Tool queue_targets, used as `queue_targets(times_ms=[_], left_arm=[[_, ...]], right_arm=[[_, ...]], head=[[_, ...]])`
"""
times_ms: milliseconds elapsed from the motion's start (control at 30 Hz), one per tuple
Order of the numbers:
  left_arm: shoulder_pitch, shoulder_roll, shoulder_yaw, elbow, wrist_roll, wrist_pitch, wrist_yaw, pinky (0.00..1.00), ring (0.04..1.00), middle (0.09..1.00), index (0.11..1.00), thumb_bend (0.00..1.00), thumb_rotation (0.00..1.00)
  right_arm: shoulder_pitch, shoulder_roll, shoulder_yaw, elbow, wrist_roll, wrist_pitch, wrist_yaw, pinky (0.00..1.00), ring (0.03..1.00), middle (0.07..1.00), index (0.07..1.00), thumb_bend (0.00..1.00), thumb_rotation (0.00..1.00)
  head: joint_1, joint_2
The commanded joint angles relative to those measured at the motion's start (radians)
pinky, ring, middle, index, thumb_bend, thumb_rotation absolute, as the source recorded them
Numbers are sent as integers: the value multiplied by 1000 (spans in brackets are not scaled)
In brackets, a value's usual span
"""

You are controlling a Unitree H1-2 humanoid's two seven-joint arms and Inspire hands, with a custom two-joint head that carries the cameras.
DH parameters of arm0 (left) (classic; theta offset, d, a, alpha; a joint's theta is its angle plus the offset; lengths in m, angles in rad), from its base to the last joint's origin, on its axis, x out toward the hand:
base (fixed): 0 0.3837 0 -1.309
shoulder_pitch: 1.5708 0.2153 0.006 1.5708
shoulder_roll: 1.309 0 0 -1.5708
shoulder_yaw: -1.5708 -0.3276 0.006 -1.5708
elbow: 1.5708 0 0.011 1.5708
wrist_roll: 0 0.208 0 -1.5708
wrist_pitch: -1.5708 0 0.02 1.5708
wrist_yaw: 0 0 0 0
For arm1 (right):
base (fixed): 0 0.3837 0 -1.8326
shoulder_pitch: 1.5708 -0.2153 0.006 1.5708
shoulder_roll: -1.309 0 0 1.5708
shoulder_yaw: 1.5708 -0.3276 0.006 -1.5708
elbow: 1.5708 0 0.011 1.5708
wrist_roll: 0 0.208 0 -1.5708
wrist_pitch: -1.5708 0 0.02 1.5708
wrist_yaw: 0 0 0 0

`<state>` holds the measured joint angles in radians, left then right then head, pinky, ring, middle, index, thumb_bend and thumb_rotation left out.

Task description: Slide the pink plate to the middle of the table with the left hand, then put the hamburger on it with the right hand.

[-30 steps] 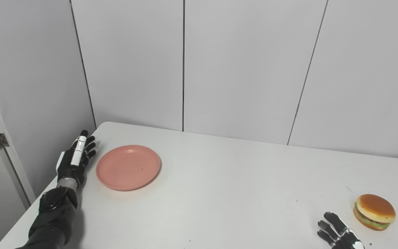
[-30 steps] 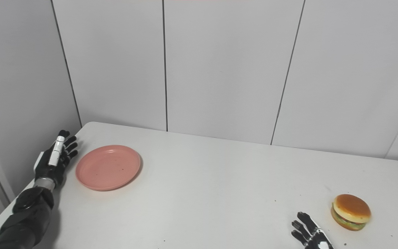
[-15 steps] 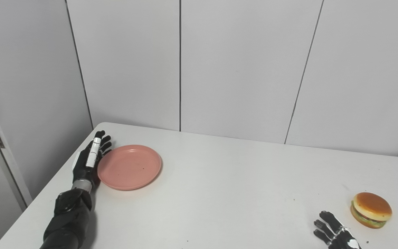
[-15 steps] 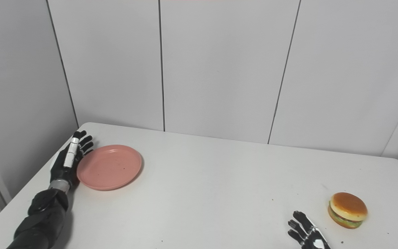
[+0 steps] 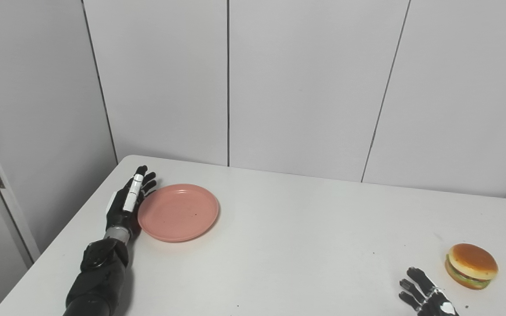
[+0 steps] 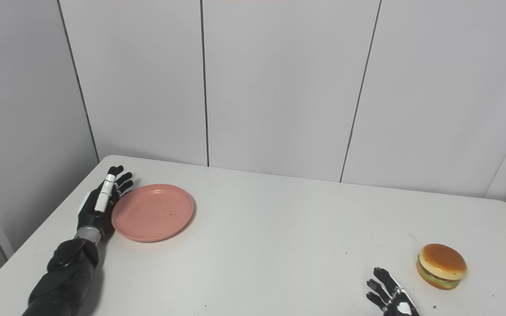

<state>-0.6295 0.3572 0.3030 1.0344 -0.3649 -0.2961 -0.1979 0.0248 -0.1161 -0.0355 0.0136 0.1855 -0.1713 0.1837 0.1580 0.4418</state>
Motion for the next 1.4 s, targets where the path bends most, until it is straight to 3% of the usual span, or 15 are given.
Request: queue_targets(times_ms=[0,533,967,1033,1367], left_arm=[[-20,-1,-1,-1,4,6,-6,818,900,862,863,818,742],[-28,-33,-50,6,19,1,-48,794,876,849,846,830,729],[-11,-79,-83,-66,35,33,-49,791,837,821,847,834,733],[-10,-86,-90,-69,39,34,-52,748,837,827,834,860,737],[36,-125,-116,-156,46,66,-55,748,848,841,822,824,747]], right_arm=[[3,0,5,64,-8,63,-9,852,866,906,844,789,994],[8,10,13,52,-10,82,-13,849,861,913,842,808,980],[13,15,18,39,-15,92,-18,843,860,907,840,816,971],[12,16,19,39,-16,91,-18,841,858,905,838,814,970],[14,18,24,32,-24,100,-21,827,849,888,825,818,969]], head=[[0,0],[-20,5],[-34,12],[-37,13],[-47,22]])
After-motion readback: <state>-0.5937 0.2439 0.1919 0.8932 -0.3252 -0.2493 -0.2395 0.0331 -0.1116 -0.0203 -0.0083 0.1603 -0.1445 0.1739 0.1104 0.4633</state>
